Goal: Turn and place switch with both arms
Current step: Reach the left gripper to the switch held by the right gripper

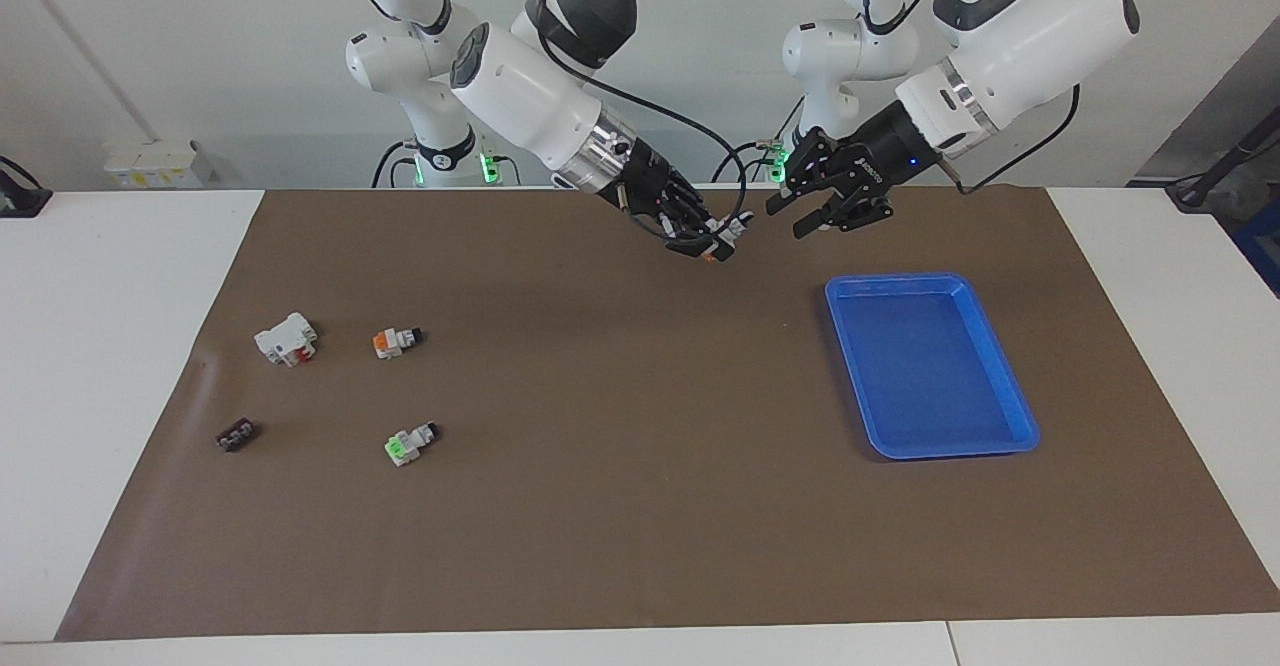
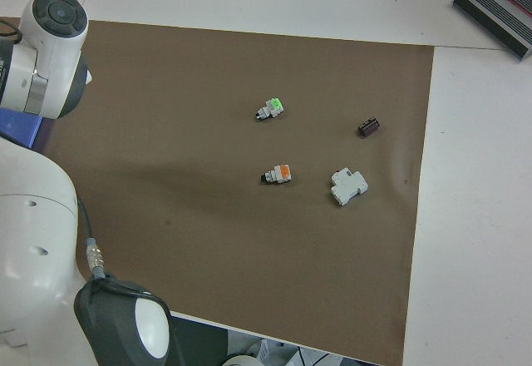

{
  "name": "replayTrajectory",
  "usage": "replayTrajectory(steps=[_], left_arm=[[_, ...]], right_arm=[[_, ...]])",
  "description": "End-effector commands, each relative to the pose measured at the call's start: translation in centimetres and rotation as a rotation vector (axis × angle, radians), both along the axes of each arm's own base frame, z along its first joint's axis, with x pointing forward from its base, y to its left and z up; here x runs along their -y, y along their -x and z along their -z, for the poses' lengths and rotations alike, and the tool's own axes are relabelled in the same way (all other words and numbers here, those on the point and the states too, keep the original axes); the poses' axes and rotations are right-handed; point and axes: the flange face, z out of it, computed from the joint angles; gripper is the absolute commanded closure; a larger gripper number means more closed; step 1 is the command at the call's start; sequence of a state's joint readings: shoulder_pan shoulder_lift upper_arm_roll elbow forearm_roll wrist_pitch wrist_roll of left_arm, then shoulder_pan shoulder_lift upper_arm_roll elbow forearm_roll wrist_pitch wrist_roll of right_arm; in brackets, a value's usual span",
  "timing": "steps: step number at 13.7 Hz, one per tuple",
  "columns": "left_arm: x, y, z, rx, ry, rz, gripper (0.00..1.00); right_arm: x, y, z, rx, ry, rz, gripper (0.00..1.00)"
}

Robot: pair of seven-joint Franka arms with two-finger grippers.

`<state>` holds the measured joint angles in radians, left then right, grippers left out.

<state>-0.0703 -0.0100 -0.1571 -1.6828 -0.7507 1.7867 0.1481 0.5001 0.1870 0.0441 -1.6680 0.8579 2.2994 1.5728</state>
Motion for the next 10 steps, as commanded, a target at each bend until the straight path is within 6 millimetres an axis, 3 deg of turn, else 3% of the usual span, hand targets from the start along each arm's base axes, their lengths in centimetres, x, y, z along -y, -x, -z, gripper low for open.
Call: replayTrajectory(steps=[1,4,7,10], left_arm=[[-0.8,2.2,-0.3,0.071,0.022,0.028,0.59],[1.1,2.5,-0.7,0.119,0.026,0.032,0.6],[3.2,2.7,0.3,0.182,0.024,-0.007,0.6],[3.0,2.6,0.9,0.208,0.019,-0.032,0.6]], right_arm=[[-0.1,-0.4,-0.3,-0.004,-0.023,0.019,1.0],[-0.1,-0.4,-0.3,-0.003,-0.025,0.019,1.0],[-0.1,-0.4,-0.2,-0.004,-0.023,0.019,1.0],[0.0,-0.5,-0.2,-0.004,-0.023,0.021,1.0]])
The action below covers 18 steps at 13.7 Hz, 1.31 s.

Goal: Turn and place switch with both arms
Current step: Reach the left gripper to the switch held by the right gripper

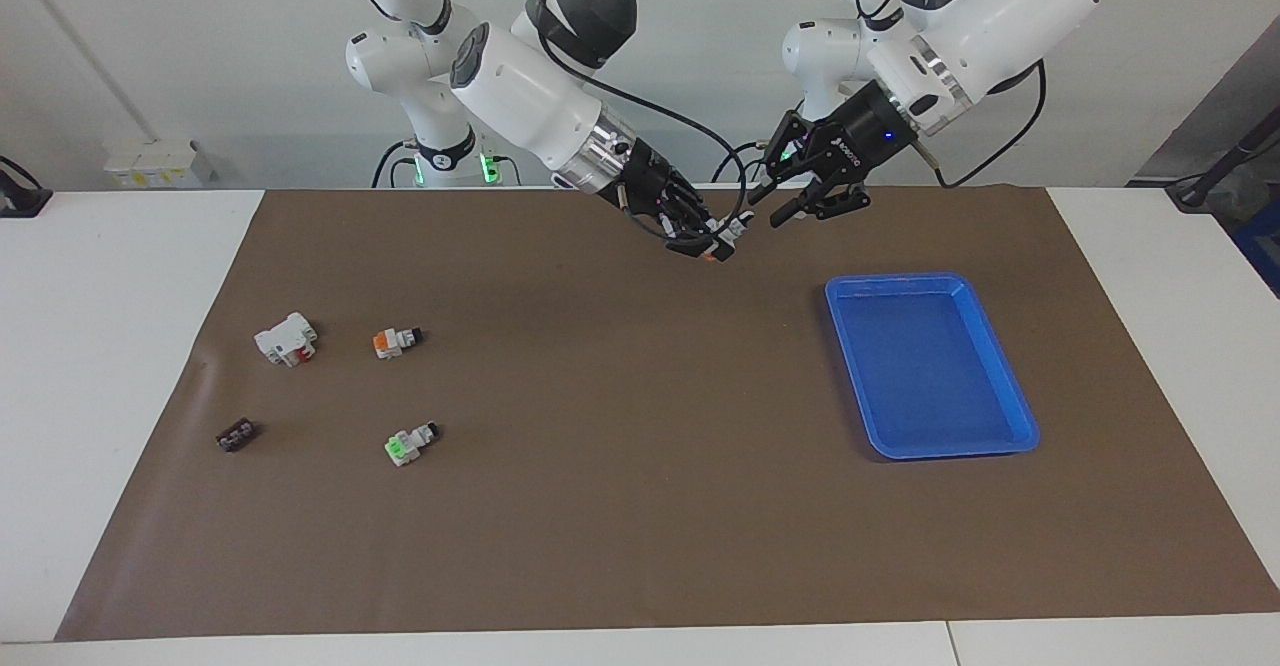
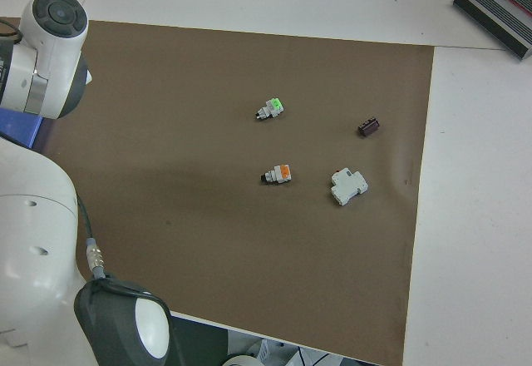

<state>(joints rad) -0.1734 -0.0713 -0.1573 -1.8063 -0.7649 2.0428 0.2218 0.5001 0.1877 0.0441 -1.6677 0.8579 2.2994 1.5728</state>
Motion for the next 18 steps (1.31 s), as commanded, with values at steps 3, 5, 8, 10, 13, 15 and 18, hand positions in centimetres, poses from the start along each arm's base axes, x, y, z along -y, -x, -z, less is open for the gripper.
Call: replayTrajectory(steps=[3,5,8,10,13,15,18], left_arm=[[-0.9,1.0,0.2,0.044,0.003,0.013,0.64],[-0.9,1.1,0.1,0.047,0.001,0.017,0.73],[-0.9,1.3,0.2,0.049,-0.003,0.021,0.8],[-0.9,1.6,0.6,0.043,-0.008,0.023,0.82],[-1.0,2.1,1.3,0.03,-0.016,0.024,0.84],[-1.0,2.5,1.6,0.025,-0.021,0.027,0.84],[-1.1,2.9,2.0,0.036,-0.03,0.048,1.0]], right_arm=[[0.0,-0.5,-0.3,-0.003,-0.023,0.02,1.0],[0.0,-0.5,-0.3,-0.003,-0.023,0.02,1.0],[0.0,-0.5,-0.3,-0.004,-0.024,0.021,1.0],[0.0,-0.5,-0.3,-0.003,-0.024,0.02,1.0],[0.0,-0.5,-0.3,-0.003,-0.024,0.02,1.0],[0.0,-0.5,-0.3,-0.003,-0.024,0.02,1.0],[0.0,-0.5,-0.3,-0.003,-0.024,0.02,1.0]])
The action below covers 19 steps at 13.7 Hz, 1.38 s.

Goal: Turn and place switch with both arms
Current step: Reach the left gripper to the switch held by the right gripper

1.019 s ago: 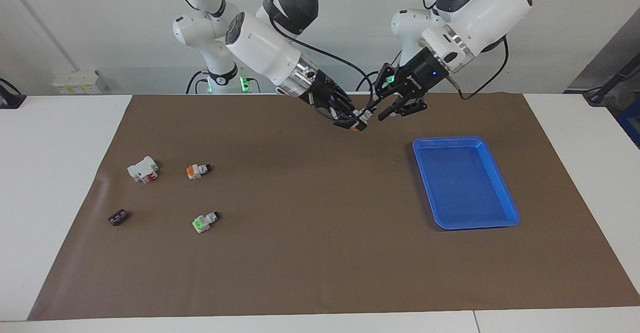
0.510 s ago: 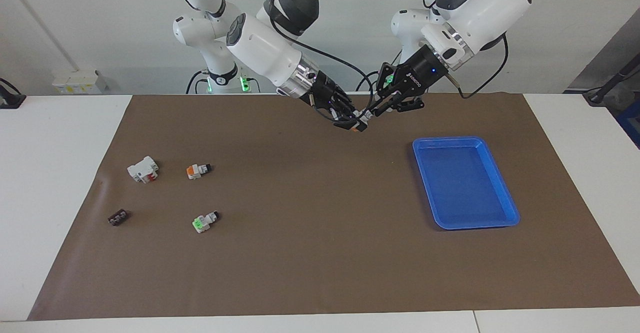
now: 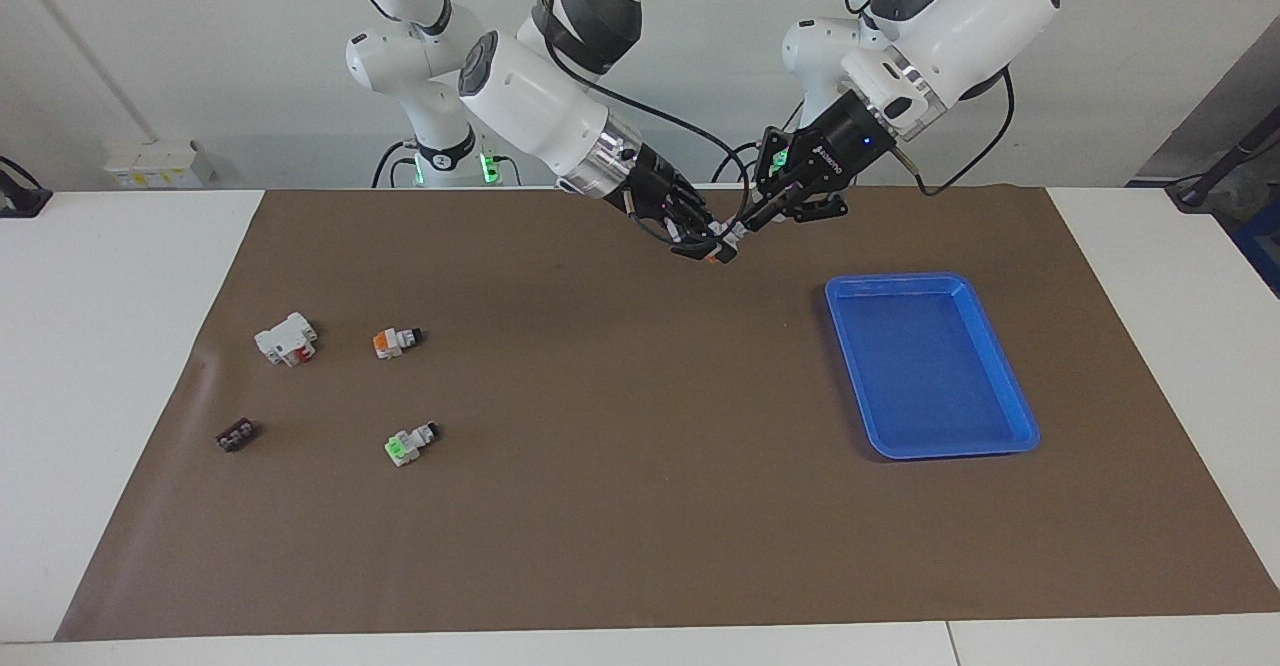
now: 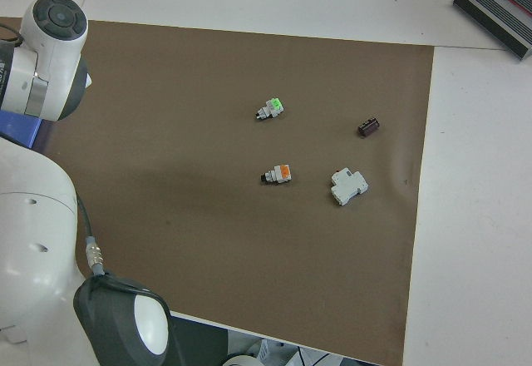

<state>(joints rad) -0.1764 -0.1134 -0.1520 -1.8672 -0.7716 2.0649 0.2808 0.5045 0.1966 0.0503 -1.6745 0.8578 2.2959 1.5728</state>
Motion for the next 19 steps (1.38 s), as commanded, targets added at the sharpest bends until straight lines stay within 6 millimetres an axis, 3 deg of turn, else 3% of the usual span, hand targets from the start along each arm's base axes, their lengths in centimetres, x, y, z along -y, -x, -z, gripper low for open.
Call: replayTrajectory(steps=[1,8,19], left_arm=[[-0.5,1.77,1.56,-0.006,-0.02,0.027,1.0],[-0.56,1.89,1.6,-0.123,-0.001,-0.092,1.0],[-0.45,2.02,1.56,-0.611,0.086,-0.598,1.0]], right_arm=[[0.63,-0.74,-1.23,0.014,-0.031,0.033,1.0],[0.71,-0.8,-1.23,0.014,-0.031,0.035,1.0],[0.8,-0.85,-1.24,0.012,-0.033,0.038,1.0]])
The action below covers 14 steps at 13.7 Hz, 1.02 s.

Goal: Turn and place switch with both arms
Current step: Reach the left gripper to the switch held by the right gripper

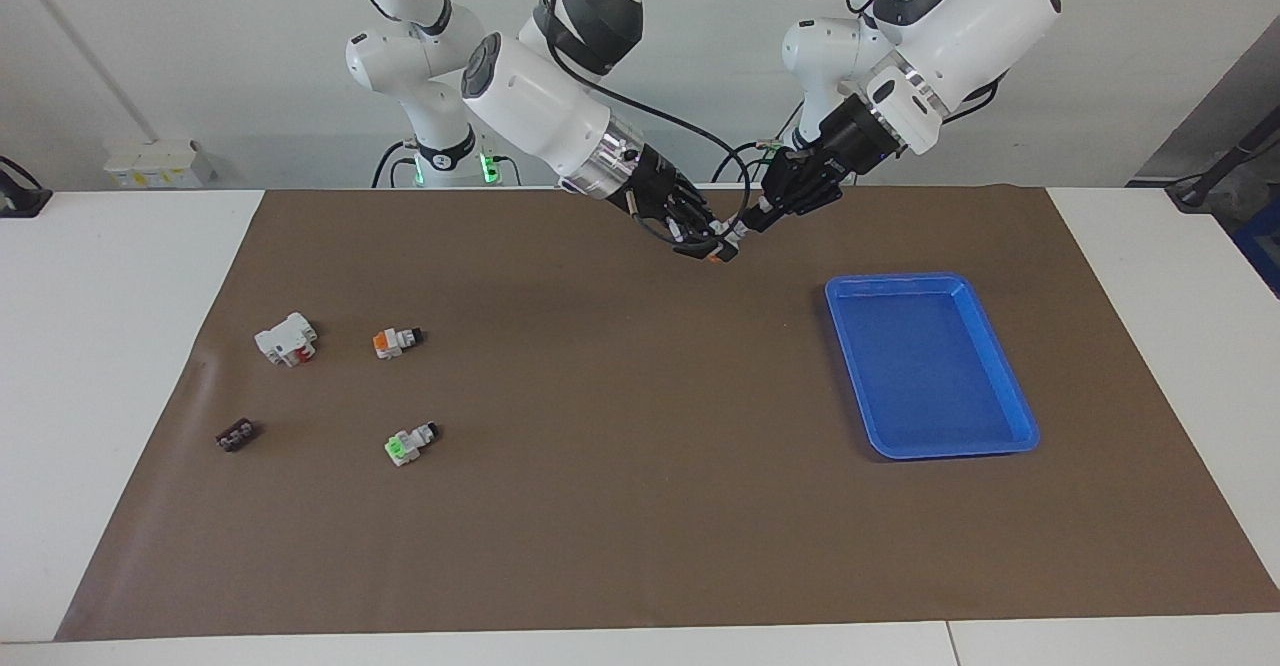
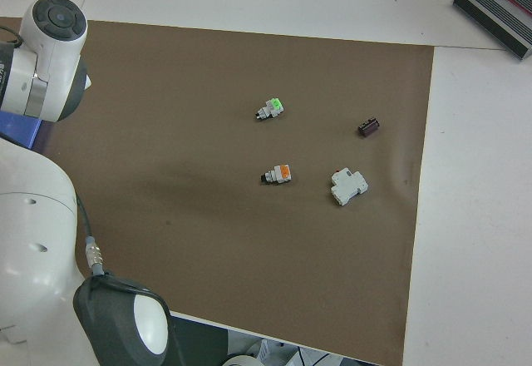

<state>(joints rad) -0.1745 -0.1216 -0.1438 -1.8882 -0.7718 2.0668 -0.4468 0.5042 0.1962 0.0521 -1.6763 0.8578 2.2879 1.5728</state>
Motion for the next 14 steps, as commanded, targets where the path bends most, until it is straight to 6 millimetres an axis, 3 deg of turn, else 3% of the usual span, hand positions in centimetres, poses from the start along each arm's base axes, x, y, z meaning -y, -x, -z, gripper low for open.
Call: replayTrajectory(steps=[1,7,14], left_arm=[[0.2,1.94,0.96,-0.153,0.011,-0.105,1.0],[0.27,1.99,0.98,-0.417,0.054,-0.387,1.0],[0.56,2.21,0.9,-0.505,0.068,-0.479,1.0]], right_arm=[[0.91,-1.0,-1.36,0.018,-0.034,0.045,1.0],[1.0,-1.01,-1.45,0.017,-0.035,0.047,1.0],[0.99,-1.04,-1.35,0.016,-0.034,0.047,1.0]])
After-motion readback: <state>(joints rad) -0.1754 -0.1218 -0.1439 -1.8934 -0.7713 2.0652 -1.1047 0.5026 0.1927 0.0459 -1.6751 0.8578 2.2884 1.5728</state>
